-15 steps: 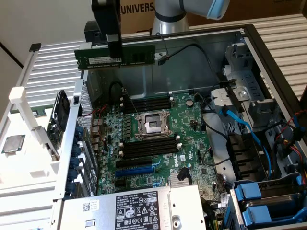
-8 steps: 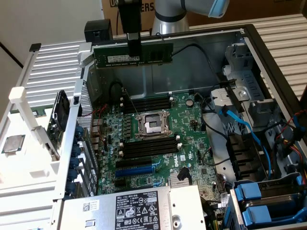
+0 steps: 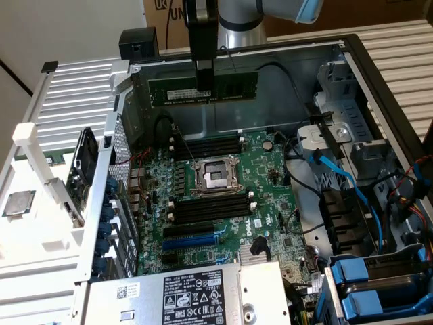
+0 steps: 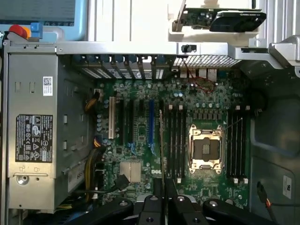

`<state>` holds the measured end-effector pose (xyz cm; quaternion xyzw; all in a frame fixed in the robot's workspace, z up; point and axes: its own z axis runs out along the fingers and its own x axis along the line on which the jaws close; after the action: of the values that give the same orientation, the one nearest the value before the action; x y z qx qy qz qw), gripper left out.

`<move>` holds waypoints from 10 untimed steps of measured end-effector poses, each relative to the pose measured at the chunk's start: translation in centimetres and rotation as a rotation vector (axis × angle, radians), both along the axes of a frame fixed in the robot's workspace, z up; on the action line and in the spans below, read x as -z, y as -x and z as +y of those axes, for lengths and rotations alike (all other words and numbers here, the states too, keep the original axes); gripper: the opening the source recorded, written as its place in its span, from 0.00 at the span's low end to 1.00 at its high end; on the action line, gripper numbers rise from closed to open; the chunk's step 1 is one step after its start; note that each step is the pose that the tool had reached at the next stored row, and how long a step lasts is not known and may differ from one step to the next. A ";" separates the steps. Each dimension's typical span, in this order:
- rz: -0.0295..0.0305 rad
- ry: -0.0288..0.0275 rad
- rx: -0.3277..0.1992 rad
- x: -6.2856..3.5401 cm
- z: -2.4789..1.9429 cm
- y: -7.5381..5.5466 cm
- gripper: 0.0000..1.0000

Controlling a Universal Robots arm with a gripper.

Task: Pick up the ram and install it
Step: 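Pick up the ram and move it above insertion slot, then insert the ram into the slot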

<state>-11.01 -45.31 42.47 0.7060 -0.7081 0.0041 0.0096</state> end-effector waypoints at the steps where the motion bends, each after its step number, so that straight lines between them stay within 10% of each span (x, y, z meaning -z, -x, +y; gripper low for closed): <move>1: 0.0000 -0.0018 0.000 0.06 -0.04 0.0 0.13; 10: -0.0001 -0.0030 0.001 0.10 -0.04 0.0 0.13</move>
<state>-10.97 -45.35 42.36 0.7058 -0.7084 0.0030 0.0085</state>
